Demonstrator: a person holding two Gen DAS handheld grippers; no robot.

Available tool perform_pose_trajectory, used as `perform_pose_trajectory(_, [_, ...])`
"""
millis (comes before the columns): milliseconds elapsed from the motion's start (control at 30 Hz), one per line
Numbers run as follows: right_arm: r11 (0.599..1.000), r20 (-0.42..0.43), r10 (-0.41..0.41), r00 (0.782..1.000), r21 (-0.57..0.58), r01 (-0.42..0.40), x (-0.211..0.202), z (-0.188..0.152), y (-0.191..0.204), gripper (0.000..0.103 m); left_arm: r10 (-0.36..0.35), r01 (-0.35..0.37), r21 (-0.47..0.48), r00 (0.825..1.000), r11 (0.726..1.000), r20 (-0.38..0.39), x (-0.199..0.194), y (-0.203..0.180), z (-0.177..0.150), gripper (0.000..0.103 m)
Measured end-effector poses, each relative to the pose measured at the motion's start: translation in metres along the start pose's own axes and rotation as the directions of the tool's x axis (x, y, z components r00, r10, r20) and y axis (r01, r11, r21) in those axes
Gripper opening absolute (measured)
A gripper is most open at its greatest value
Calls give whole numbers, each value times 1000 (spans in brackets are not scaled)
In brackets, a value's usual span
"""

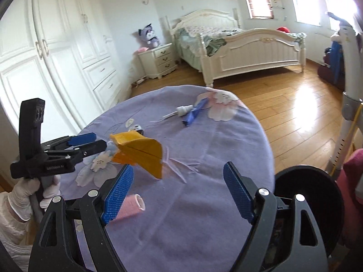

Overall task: Collect trash
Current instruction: 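Grasp the orange snack bag with the left tool while the right tool grasps the yellow plastic sheet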

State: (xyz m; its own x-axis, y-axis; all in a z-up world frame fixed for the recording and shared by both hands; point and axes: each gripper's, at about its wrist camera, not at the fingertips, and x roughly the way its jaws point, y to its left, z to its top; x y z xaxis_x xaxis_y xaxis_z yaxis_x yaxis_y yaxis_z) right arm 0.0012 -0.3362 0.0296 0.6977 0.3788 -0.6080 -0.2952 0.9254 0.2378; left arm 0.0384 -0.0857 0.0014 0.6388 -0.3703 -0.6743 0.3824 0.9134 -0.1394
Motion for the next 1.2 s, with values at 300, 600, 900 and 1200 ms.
perform_pose_trajectory(300, [982, -173, 180, 968, -29, -188, 78, 24, 24, 81, -30, 30, 2, 997, 1000, -67, 21, 18, -14, 76])
perform_pose_trajectory(600, [951, -265, 306, 915, 45, -305, 103, 23, 22, 29, -52, 55, 23, 992, 998, -115, 37, 17, -11, 76])
perform_pose_trajectory(900, [962, -128, 273, 954, 64, -267, 64, 18, 15, 14, -45, 55, 72, 989, 996, -139, 46, 3, -7, 76])
perform_pose_trajectory(1200, [990, 49, 98, 994, 97, -102, 13, 9, -3, 12, 43, -33, 62, 987, 998, -158, 70, -1, 0, 74])
